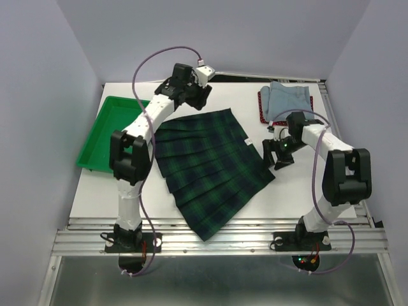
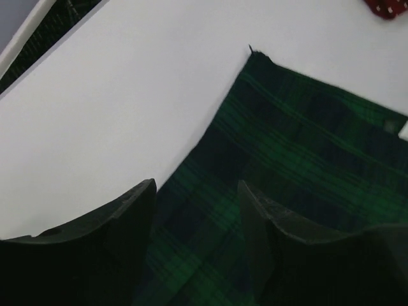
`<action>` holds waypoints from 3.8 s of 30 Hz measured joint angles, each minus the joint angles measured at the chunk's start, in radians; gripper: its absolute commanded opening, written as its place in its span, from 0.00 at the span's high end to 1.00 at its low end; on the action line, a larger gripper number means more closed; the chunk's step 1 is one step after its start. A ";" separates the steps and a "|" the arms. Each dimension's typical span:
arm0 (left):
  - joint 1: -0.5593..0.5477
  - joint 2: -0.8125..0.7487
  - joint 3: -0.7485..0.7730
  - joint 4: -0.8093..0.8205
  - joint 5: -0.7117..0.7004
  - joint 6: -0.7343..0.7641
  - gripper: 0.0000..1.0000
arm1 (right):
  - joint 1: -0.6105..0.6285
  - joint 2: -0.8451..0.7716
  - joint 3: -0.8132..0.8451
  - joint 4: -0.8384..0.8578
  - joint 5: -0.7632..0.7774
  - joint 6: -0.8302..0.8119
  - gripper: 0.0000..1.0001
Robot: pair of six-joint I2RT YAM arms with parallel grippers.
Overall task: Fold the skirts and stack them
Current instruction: Flatten the skirt out
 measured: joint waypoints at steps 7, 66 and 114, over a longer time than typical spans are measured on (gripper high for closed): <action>-0.008 -0.374 -0.370 -0.062 0.064 0.080 0.50 | 0.000 -0.176 0.105 0.109 0.038 0.041 0.65; -0.195 -0.262 -0.668 -0.103 0.155 0.203 0.48 | 0.067 0.253 0.306 0.112 -0.110 -0.015 0.62; 0.170 0.211 0.100 -0.399 0.364 0.497 0.25 | 0.144 0.666 0.937 0.074 0.043 -0.428 0.35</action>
